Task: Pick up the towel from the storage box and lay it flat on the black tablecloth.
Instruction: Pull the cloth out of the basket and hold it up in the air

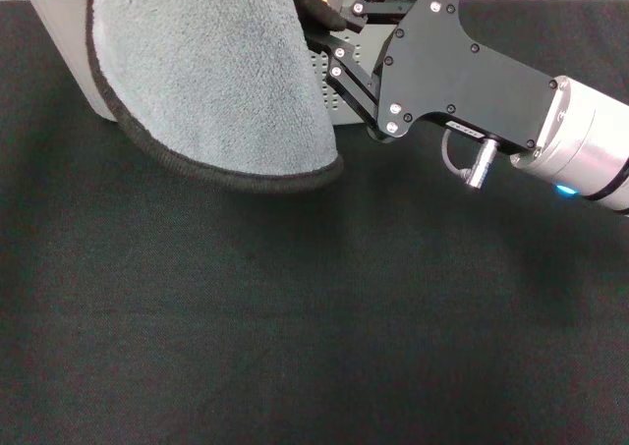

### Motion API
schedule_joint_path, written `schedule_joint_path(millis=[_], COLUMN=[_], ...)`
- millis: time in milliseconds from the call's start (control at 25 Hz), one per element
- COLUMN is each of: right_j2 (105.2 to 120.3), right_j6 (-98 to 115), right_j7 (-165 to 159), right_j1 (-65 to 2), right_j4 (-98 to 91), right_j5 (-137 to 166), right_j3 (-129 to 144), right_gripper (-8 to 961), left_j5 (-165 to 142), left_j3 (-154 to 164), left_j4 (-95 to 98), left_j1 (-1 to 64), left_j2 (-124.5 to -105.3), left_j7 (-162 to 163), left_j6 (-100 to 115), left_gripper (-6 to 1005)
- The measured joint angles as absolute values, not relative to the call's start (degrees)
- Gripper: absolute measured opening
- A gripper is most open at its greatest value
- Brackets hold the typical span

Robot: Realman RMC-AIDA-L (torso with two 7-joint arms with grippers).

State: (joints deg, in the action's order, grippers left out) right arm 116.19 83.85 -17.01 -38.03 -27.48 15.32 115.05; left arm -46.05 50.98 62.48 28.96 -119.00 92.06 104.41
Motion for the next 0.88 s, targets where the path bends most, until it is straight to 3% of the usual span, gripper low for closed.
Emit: schedule_joint_path(millis=[880], right_j2=[116.19], right_j6=[85.6], right_j7=[-13.97], right_j1=[-36.83], right_j4=[-27.53], right_j5=[15.02], right_j3=[114.61], right_gripper=[24], left_j5=[-46.1], left_j3=[50.98], left_j4=[61.16], left_j1=[28.94], left_j2=[-118.95], left_j7=[92.28], left_j6=[104.88], left_gripper=[36])
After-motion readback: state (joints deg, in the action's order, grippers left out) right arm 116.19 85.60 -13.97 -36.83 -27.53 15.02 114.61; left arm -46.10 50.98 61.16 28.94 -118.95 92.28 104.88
